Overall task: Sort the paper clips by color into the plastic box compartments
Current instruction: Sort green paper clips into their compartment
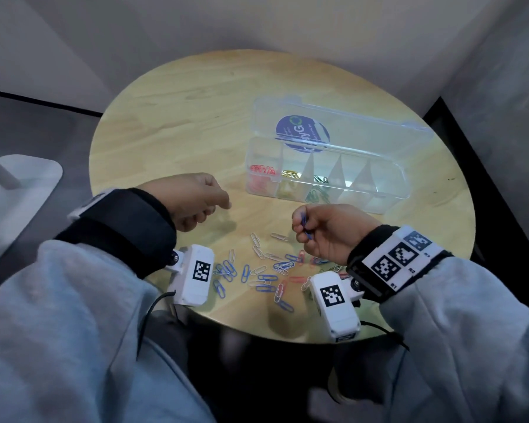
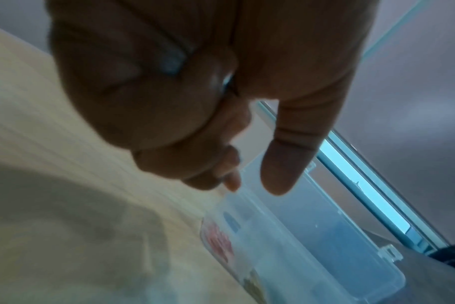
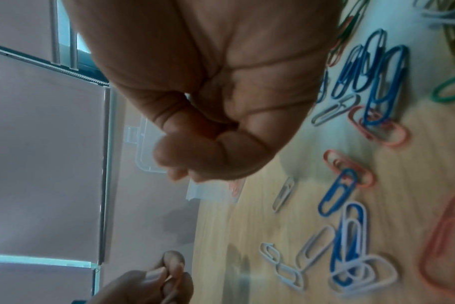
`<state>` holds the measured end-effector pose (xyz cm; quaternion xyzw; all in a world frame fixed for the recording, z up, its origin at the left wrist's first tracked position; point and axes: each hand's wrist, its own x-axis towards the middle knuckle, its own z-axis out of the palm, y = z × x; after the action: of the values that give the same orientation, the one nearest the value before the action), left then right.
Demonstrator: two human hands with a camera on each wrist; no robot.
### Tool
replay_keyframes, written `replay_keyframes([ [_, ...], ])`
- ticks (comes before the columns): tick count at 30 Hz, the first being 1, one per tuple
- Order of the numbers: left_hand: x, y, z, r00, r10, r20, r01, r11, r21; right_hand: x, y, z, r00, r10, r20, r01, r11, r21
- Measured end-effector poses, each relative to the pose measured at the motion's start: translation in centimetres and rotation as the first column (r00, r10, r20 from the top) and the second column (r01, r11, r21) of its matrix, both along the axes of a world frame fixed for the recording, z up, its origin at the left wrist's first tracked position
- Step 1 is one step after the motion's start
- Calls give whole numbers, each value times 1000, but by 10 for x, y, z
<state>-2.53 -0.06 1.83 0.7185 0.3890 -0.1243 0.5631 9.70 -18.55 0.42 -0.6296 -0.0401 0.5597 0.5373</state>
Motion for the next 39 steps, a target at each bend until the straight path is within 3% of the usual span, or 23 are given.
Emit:
replay_keyframes([
  [3,5,-9,-4,996,-19,-90,22,999,27,-4,1,2,998,44,55,-44,999,-9],
  [6,4,-12,-4,979,-125,-162,147,980,132,-8,2,0,942,231,242,-193,966,-171],
  [8,-1,-14,-2,923,-272,-271,349,890,294,-11,4,-1,801,435,411,-313,890,-332],
  [10,-6,-19,2,842,-379,-384,523,748,409,-16,5,2,571,624,533,-385,777,-498],
  [13,-9,-28,-1,760,-461,-458,641,649,411,-29,13,5,303,730,613,-425,679,-598],
  [18,-9,-33,-8,671,-542,-506,736,567,369,-49,28,1,155,785,600,-483,590,-647],
  [22,-9,-32,-18,656,-581,-481,753,540,375,-57,36,-5,22,812,583,-539,501,-677],
  [26,-6,-29,-23,673,-573,-468,739,554,385,-54,37,-9,-41,823,566,-480,481,-734],
  [30,-4,-27,-25,689,-558,-463,724,563,399,-46,32,-5,-4,855,518,-439,465,-769],
  [35,-2,-24,-20,740,-570,-358,673,629,388,-35,26,-7,95,870,484,-434,474,-766],
  [39,-3,-23,-14,763,-576,-295,646,650,401,-28,20,-5,245,812,530,-411,582,-702],
])
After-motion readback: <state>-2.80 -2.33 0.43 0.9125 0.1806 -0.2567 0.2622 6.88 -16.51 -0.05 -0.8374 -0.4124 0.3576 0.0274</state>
